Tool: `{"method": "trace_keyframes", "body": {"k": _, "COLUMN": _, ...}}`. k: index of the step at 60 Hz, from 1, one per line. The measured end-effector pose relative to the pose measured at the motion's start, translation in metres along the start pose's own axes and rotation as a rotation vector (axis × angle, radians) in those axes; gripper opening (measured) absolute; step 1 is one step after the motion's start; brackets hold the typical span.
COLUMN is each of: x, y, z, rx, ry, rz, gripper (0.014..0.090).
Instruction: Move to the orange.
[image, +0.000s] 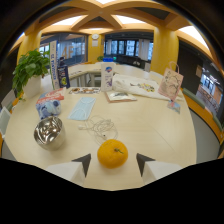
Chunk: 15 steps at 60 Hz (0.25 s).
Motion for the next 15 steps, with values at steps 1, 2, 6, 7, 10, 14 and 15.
{"method": "trace_keyframes", "body": {"k": 1, "x": -0.0001, "y": -0.0003, "z": 0.0002, "rx": 0.001, "ry": -0.001, "rz": 0.000, "gripper": 0.0864}}
{"method": "trace_keyframes", "body": {"k": 2, "x": -0.0001, "y": -0.0003, "z": 0.0002, "rx": 0.000, "ry": -0.002, "rz": 0.000, "gripper": 0.0863}}
{"method": "trace_keyframes", "body": {"k": 6, "x": -0.0009, "y": -0.0010, "z": 0.0015, "rx": -0.002, "ry": -0.004, "rz": 0.003, "gripper": 0.0861}}
{"method": "trace_keyframes", "body": {"k": 7, "x": -0.0013, "y": -0.0011, "z": 0.0018, "rx": -0.003, "ry": -0.006, "rz": 0.004, "gripper": 0.0863}}
{"method": "trace_keyframes", "body": {"k": 10, "x": -0.0007, "y": -0.0009, "z": 0.0014, "rx": -0.007, "ry": -0.009, "rz": 0.005, "gripper": 0.0862}}
{"method": "trace_keyframes", "body": {"k": 14, "x": -0.0018, "y": -0.0013, "z": 0.0015, "rx": -0.008, "ry": -0.009, "rz": 0.005, "gripper": 0.0861}}
{"method": "trace_keyframes", "body": {"k": 15, "x": -0.0018, "y": -0.0012, "z": 0.0014, "rx": -0.009, "ry": -0.008, "rz": 0.005, "gripper": 0.0860}}
